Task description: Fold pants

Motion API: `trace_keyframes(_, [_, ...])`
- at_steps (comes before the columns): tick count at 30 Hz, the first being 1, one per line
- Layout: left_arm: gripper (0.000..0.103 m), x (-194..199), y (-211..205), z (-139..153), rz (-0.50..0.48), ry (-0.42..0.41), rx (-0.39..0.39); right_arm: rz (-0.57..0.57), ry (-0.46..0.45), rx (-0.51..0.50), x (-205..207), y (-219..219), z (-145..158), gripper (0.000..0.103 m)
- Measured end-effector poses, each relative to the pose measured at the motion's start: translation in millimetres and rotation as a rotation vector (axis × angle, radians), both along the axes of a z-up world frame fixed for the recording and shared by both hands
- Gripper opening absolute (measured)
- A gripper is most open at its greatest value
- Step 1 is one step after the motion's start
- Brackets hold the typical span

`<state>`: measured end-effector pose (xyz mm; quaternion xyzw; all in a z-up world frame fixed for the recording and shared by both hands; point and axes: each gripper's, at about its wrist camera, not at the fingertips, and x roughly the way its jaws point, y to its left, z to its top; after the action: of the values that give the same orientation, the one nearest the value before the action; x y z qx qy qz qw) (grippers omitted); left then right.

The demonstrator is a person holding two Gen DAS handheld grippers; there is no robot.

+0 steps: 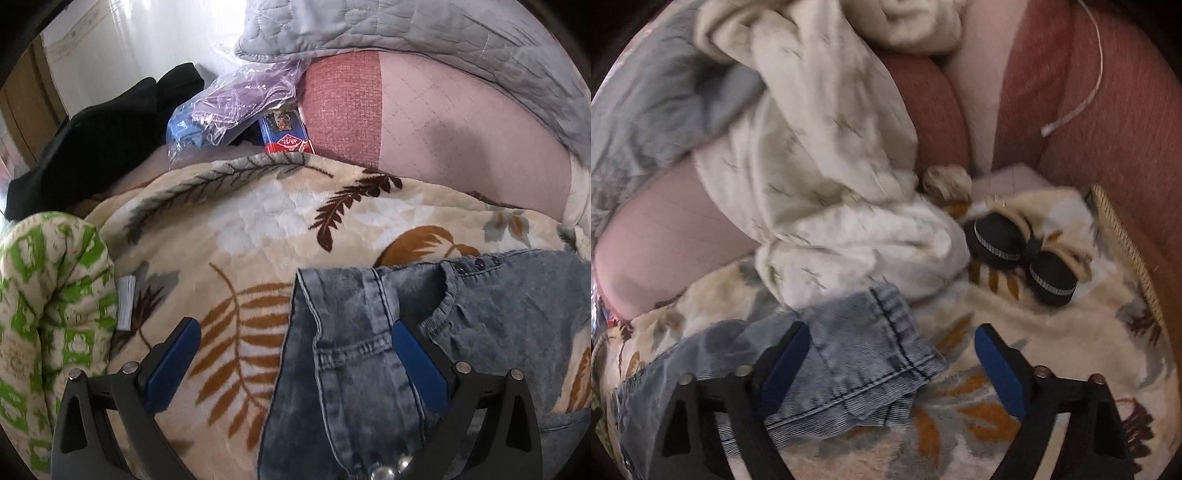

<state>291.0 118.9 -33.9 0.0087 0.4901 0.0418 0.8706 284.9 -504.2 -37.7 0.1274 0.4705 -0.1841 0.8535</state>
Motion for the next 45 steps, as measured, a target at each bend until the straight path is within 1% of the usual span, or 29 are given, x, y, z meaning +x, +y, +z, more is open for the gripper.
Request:
trace_keyframes(1, [0.098,3,1,-2,0.002,0.008,-0.006,0.006,0.015,0.031,1,-2,-5,0.071])
trace_keyframes(2, [0.091,8,2,-5,0.005,0.019,-0.017,0.017,0.031,0.060,1,-3,-9,0.060])
trace_keyframes(3, [0.087,12,4,-8,0.006,0.035,-0.034,0.025,0.048,0.067,0,-2,-12,0.054])
trace_keyframes(4, [0.079,14,6,-10,0.010,0.048,-0.044,0.042,0.060,0.064,-2,0,-14,0.045])
trace_keyframes(5, [0.076,15,7,-11,0.015,0.062,-0.053,0.060,0.055,0.069,-4,1,-14,0.037])
trace_keyframes(8, [0.075,16,9,-17,0.030,0.074,-0.057,0.103,0.031,0.067,-17,10,-5,0.028])
trace_keyframes(11, [0.075,19,11,-21,0.044,0.078,-0.050,0.150,0.017,0.074,-38,18,5,0.026])
trace_keyframes(14, [0.075,25,17,-24,0.073,0.073,-0.094,0.171,0.013,0.087,-69,21,17,0.025])
trace_keyframes(16, [0.075,29,13,-28,0.070,0.077,-0.095,0.181,0.014,0.078,-91,19,22,0.025])
trace_keyframes(18, [0.075,32,7,-32,0.059,0.086,-0.097,0.177,0.032,0.096,-107,13,20,0.025])
trace_keyframes(20, [0.061,32,-1,-36,0.040,0.092,-0.113,0.179,0.068,0.119,-121,6,10,0.025])
trace_keyframes(21, [0.048,31,-4,-37,0.032,0.102,-0.122,0.186,0.086,0.131,-127,5,5,0.025])
trace_keyframes(22, [0.040,30,-5,-39,0.025,0.113,-0.136,0.207,0.116,0.153,-135,7,0,0.025])
trace_keyframes(24, [0.035,29,-7,-42,0.011,0.128,-0.143,0.251,0.177,0.185,-143,10,-10,0.028])
trace_keyframes(25, [0.029,29,-8,-43,0.011,0.131,-0.123,0.275,0.206,0.178,-146,13,-11,0.031])
trace_keyframes(26, [0.026,29,-7,-43,0.015,0.128,-0.116,0.281,0.207,0.154,-148,15,-7,0.034])
trace_keyframes(27, [0.022,30,-5,-43,0.019,0.125,-0.120,0.281,0.193,0.131,-148,15,0,0.036])
trace_keyframes(28, [0.022,31,-3,-43,0.024,0.122,-0.131,0.273,0.143,0.116,-145,12,13,0.040])
trace_keyframes(30, [0.022,34,2,-41,0.031,0.116,-0.144,0.251,0.065,0.118,-138,5,31,0.060])
trace_keyframes(31, [0.022,36,3,-40,0.034,0.112,-0.139,0.232,0.027,0.113,-131,2,38,0.066])
trace_keyframes(33, [0.022,39,4,-37,0.044,0.099,-0.133,0.195,0.015,0.108,-110,-3,37,0.066])
trace_keyframes(36, [0.022,45,7,-39,0.058,0.094,-0.155,0.179,0.071,0.111,-76,-1,15,0.066])
trace_keyframes(38, [0.022,48,4,-45,0.049,0.109,-0.158,0.171,0.108,0.100,-60,2,-3,0.061])
trace_keyframes(40, [0.022,52,-2,-54,0.043,0.122,-0.136,0.153,0.140,0.096,-47,3,-23,0.056])
trace_keyframes(41, [0.022,52,-4,-55,0.042,0.111,-0.131,0.153,0.148,0.099,-46,3,-29,0.051])
trace_keyframes(42, [0.020,53,-6,-55,0.039,0.098,-0.131,0.154,0.158,0.094,-43,3,-35,0.048])
trace_keyframes(43, [0.009,53,-7,-54,0.032,0.092,-0.144,0.165,0.155,0.060,-43,6,-37,0.044])
trace_keyframes(44, [0.005,53,-8,-54,0.025,0.084,-0.174,0.179,0.149,0.040,-43,8,-35,0.030])
trace_keyframes(45, [0.005,50,-8,-52,0.025,0.074,-0.189,0.195,0.143,0.041,-43,10,-33,0.019])
